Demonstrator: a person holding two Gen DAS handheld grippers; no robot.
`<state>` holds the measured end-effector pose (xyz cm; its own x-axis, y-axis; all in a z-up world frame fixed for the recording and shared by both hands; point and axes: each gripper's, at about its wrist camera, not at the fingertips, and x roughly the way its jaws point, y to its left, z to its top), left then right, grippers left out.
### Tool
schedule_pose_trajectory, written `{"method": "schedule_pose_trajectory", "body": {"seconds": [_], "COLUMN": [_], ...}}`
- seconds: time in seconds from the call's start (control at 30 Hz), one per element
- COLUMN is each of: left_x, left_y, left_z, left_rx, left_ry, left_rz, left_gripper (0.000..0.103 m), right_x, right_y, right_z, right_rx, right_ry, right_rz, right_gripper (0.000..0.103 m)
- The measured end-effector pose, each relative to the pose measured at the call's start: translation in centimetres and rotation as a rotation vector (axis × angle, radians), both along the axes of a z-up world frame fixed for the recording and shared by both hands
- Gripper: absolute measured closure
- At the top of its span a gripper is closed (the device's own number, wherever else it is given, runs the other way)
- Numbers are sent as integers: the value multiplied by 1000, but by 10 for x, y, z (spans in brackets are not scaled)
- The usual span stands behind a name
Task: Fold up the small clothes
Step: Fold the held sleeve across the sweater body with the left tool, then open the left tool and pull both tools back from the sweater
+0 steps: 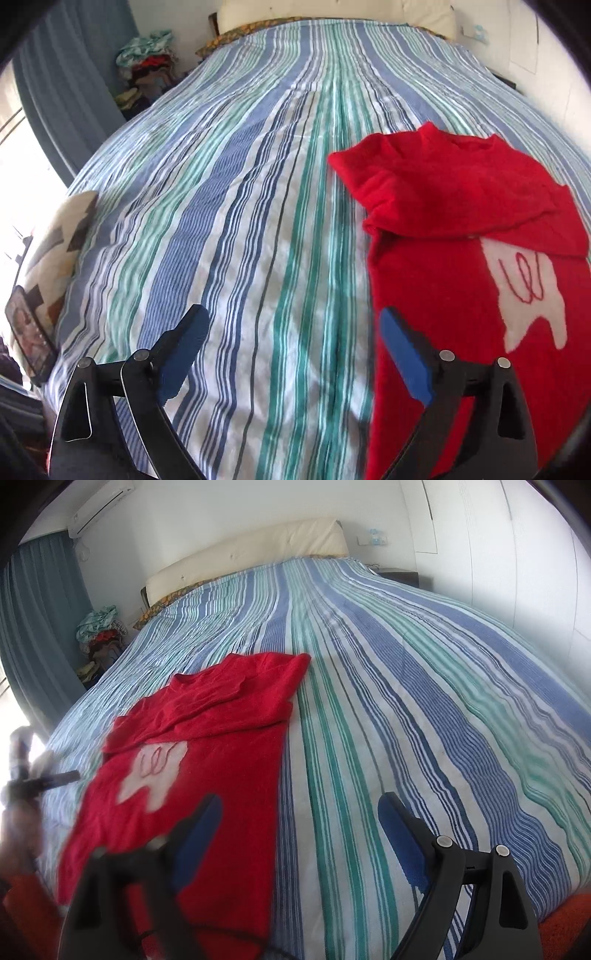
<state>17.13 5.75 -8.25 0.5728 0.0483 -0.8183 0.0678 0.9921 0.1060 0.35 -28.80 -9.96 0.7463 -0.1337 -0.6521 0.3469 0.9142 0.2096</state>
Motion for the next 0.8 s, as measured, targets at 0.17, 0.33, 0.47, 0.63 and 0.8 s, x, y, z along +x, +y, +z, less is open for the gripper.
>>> {"method": "schedule_pose_trajectory", "body": {"seconds": [0.17, 0.33, 0.47, 0.63, 0.8], "left_x": [-19, -20, -23, -35, -63], "left_y": [-4, 0, 11, 30, 52], "left_z": [11, 20, 26, 22, 16], "left_rx": [2, 19, 14, 9, -81], "left_ry": [-14, -23, -34, -19, -3], "left_rz": [-11, -16, -4, 19, 43], "left_gripper": [9, 9, 9, 9, 9], "right_x": [-6, -18, -36, -81, -126], "right_y": [4, 6, -6, -36, -45], "right_z": [10, 35, 72, 153, 216], "right_rx": [-64, -136, -226, -510, -829], "right_ry": [-7, -37, -53, -80, -117], "right_rz": [-13, -19, 0, -46, -137], "right_gripper": [17, 17, 17, 15, 0]}}
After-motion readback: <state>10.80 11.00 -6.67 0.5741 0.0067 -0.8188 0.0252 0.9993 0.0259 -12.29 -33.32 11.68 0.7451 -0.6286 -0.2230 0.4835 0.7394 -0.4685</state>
